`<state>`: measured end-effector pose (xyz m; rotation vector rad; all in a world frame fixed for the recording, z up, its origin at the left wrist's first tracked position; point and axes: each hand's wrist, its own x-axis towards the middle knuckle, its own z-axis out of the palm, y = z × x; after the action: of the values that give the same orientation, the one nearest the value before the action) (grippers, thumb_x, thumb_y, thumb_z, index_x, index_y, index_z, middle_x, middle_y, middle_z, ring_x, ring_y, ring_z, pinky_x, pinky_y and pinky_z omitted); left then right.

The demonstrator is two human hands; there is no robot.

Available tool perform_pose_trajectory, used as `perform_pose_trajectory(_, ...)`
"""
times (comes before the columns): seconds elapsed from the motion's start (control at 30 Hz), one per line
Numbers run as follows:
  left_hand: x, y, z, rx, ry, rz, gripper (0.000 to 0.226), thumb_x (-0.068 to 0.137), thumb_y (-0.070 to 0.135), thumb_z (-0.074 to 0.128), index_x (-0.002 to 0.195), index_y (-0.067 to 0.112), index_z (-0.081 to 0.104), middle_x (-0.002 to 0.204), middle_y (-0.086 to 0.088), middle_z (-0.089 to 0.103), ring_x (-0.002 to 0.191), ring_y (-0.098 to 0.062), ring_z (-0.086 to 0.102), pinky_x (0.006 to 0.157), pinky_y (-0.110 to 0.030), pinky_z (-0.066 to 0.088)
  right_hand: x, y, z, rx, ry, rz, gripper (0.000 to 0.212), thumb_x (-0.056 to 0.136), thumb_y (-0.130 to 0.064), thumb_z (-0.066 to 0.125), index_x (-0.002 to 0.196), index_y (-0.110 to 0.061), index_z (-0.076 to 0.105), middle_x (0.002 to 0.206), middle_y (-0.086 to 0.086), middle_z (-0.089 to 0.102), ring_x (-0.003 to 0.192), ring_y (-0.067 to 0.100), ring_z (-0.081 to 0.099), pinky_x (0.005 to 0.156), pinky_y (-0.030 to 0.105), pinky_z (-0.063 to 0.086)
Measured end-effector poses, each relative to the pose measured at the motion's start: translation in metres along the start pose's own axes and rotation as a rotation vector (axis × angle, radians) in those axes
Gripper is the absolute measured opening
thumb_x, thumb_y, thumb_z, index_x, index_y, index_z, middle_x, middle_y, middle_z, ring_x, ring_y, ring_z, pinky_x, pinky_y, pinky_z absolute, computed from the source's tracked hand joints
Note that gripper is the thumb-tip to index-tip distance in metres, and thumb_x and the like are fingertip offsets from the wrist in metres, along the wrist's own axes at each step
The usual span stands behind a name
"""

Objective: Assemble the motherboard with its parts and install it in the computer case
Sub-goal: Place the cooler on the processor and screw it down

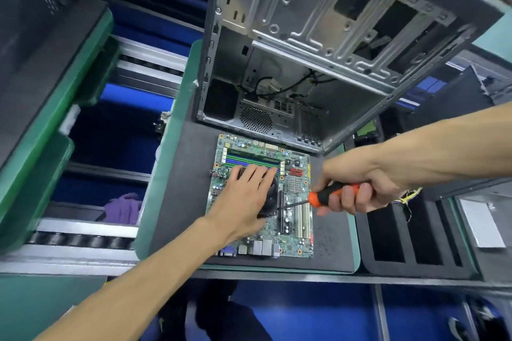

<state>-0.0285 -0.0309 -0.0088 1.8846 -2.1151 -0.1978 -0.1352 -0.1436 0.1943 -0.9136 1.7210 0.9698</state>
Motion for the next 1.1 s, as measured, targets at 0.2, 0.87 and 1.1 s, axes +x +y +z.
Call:
perform_pose_trajectory(0.2, 0.002, -0.001, -0.003, 0.002, -0.037, -0.013, 0.101, 0.077, 0.058, 0.065, 0.154, 0.008, 0.025, 0.142, -0.009, 0.045, 0.129, -0.027, 0.04, 0.112, -0.046, 0.031, -0.001, 0.021, 0.0, 0.0, -0.051, -0.07, 0.026, 0.098, -0.021, 0.06, 0.076, -0.011, 0.053, 0.053, -0.002, 0.042, 0.03, 0.004, 0.032, 0.024, 0.012, 0.021)
perform_pose_trajectory(0.87, -0.001, 0.001, 0.002, 0.025, -0.011, -0.003, 0.101, 0.074, 0.055, 0.07, 0.153, 0.005, 0.031, 0.139, -0.01, 0.05, 0.126, -0.028, 0.045, 0.106, -0.047, 0.037, 0.008, 0.017, 0.009, 0.125, -0.031, -0.009, 0.03, 0.102, -0.022, 0.049, 0.081, -0.003, 0.061, 0.053, -0.003, 0.043, 0.03, 0.005, 0.034, 0.024, 0.015, 0.021)
perform_pose_trajectory(1.1, 0.0, 0.0, -0.002, 0.012, -0.039, -0.023, 0.105, 0.07, 0.057, 0.072, 0.153, 0.007, 0.031, 0.14, -0.009, 0.05, 0.127, -0.027, 0.044, 0.109, -0.047, 0.035, 0.009, 0.031, -0.001, 0.247, -0.181, -0.008, 0.025, 0.097, -0.022, 0.058, 0.081, -0.003, 0.06, 0.059, -0.002, 0.044, 0.033, 0.006, 0.036, 0.023, 0.016, 0.026)
